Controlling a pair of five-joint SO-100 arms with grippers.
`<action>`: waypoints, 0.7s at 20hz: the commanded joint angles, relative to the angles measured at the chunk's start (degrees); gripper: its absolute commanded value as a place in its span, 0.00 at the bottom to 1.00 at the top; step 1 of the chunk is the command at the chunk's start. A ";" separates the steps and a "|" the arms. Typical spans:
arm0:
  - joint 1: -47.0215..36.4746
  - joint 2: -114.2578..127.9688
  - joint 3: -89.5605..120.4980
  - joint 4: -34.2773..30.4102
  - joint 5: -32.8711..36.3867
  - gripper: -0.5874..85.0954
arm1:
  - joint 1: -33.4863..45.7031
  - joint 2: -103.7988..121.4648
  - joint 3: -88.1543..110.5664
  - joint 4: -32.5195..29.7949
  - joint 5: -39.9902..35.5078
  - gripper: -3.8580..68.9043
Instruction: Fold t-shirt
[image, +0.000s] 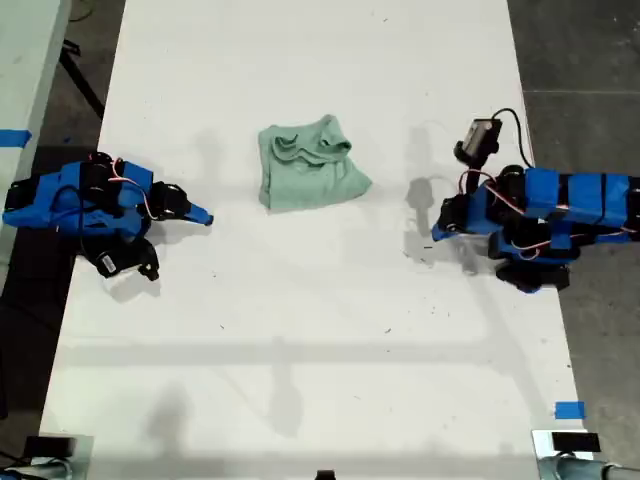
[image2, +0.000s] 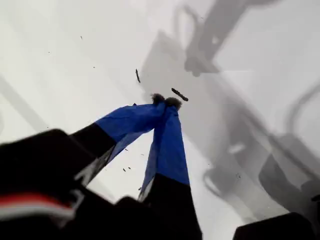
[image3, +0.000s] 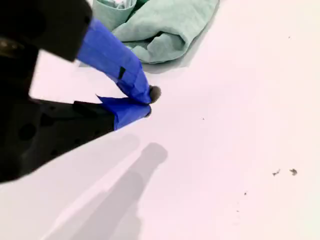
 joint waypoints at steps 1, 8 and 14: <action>-0.70 1.76 0.09 0.53 -0.79 0.01 | 1.14 -15.12 -16.00 -5.54 -4.66 0.04; -2.11 0.97 0.18 0.44 -0.62 0.01 | 4.75 -67.06 -75.59 -4.22 -20.83 0.04; -2.37 0.97 0.26 0.53 -0.35 0.01 | 7.82 -80.60 -90.79 -13.01 -25.40 0.04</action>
